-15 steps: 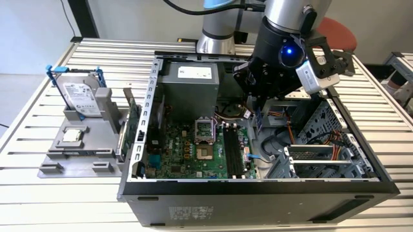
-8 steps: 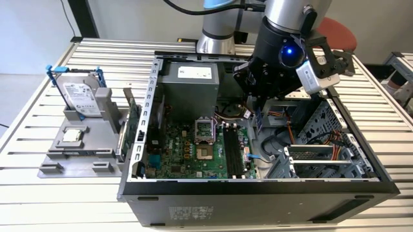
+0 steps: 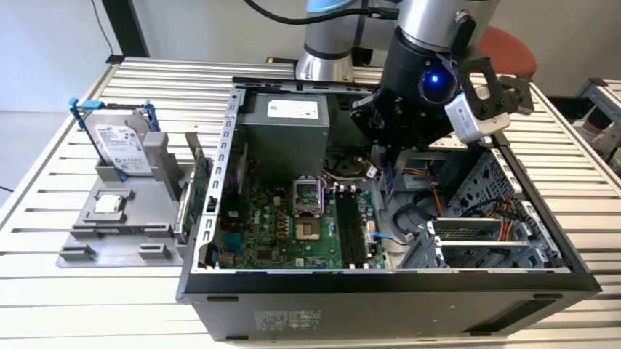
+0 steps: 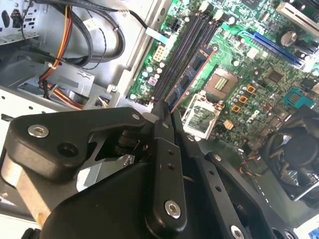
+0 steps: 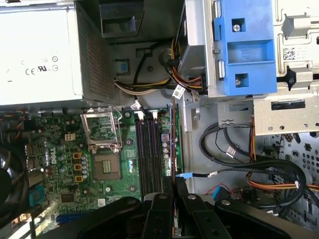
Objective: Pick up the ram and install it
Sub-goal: 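Insert the ram into the slot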
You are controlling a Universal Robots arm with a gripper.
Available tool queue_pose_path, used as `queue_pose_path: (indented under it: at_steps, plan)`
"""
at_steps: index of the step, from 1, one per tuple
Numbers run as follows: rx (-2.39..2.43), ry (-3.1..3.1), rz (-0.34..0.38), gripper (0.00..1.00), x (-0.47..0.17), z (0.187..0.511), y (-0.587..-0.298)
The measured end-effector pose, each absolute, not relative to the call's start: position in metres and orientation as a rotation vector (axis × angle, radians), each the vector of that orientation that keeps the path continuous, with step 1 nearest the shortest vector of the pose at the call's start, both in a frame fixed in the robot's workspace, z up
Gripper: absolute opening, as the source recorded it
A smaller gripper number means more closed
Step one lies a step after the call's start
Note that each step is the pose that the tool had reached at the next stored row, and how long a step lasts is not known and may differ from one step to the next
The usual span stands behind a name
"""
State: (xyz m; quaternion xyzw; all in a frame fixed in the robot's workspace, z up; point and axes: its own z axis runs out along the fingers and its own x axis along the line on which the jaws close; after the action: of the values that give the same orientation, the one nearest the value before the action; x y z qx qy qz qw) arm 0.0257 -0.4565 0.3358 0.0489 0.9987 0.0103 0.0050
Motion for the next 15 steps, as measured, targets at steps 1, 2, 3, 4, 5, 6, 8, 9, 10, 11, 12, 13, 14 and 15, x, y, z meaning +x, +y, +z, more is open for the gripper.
queue_pose_path:
  at_steps: [1, 2, 3, 4, 5, 6, 8, 9, 10, 11, 12, 13, 14, 15]
  plan:
    - [0.154, 3.128, 0.032, 0.0, 0.026, 0.334, -0.456]
    - [0.155, 3.128, 0.032, 0.0, 0.026, 0.332, -0.456]
    - [0.157, 3.128, 0.032, 0.0, 0.026, 0.33, -0.456]
    - [0.158, 3.127, 0.032, 0.0, 0.026, 0.328, -0.456]
    - [0.161, 3.127, 0.032, 0.0, 0.026, 0.327, -0.456]
    - [0.163, 3.127, 0.032, 0.0, 0.026, 0.325, -0.456]
    - [0.165, 3.127, 0.032, 0.0, 0.026, 0.321, -0.456]
    - [0.165, 3.127, 0.032, 0.0, 0.026, 0.319, -0.456]
    - [0.165, 3.127, 0.032, 0.0, 0.026, 0.318, -0.456]
    - [0.165, 3.127, 0.032, 0.0, 0.026, 0.316, -0.456]
    - [0.162, 3.127, 0.032, 0.0, 0.026, 0.314, -0.456]
    - [0.156, 3.128, 0.032, 0.0, 0.026, 0.312, -0.456]
    - [0.147, 3.128, 0.032, 0.0, 0.026, 0.31, -0.456]
    - [0.135, 3.129, 0.032, 0.0, 0.026, 0.308, -0.456]
